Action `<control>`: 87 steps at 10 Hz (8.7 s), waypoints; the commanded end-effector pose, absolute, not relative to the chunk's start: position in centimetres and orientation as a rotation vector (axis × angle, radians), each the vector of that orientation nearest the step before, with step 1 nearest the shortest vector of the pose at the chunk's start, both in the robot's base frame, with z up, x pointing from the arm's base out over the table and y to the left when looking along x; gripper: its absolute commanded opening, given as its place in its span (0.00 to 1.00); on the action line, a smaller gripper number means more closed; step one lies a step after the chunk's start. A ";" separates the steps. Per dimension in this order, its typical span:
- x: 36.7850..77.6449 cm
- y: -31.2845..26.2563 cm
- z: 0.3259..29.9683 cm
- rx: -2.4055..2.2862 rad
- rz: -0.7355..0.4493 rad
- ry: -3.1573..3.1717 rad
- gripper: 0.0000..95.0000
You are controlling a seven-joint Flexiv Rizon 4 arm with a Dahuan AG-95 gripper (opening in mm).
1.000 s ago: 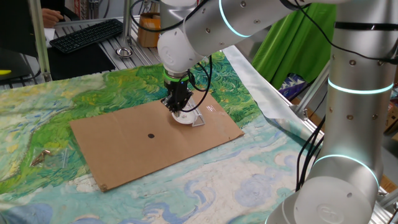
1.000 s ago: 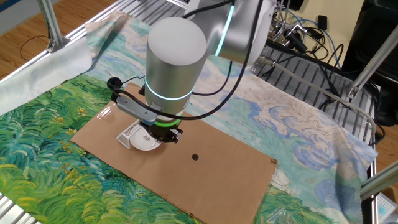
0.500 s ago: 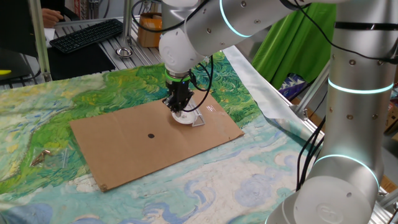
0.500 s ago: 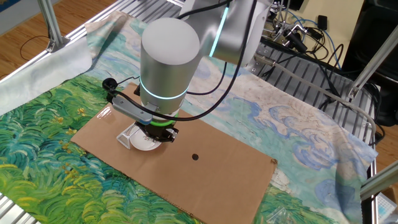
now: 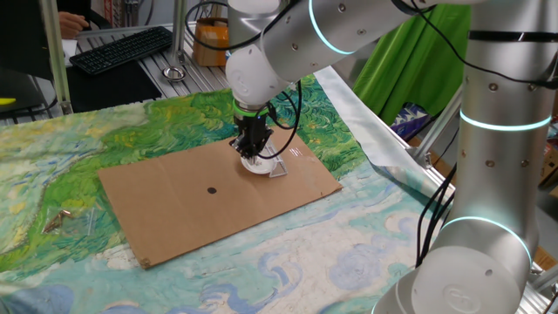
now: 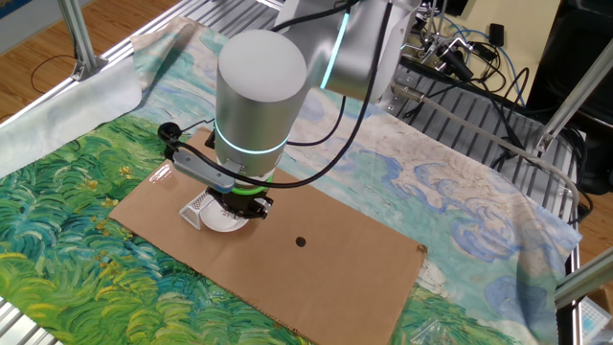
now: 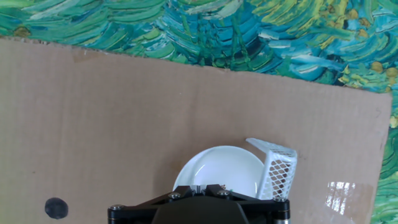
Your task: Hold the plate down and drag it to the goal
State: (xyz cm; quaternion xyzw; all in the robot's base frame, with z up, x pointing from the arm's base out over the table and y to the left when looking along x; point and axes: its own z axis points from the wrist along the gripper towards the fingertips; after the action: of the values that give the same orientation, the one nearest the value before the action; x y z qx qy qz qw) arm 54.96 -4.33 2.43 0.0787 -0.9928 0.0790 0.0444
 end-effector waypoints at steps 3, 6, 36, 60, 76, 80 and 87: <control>55.0 -4.3 2.3 0.263 0.273 -3.034 0.00; 55.0 -4.3 2.2 0.280 0.301 -3.029 0.00; 55.1 -5.2 1.5 0.356 0.442 -3.022 0.00; 55.8 -5.7 1.6 0.316 0.395 -3.039 0.00; 55.3 -5.2 1.1 0.359 0.455 -3.029 0.00; 55.4 -5.4 1.2 0.366 0.476 -3.029 0.00; 55.6 -5.5 1.2 0.363 0.486 -3.027 0.00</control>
State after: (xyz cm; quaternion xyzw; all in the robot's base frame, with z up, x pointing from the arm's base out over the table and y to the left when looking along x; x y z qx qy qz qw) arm 55.56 -5.60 1.46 0.1169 -0.9801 0.1580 0.0269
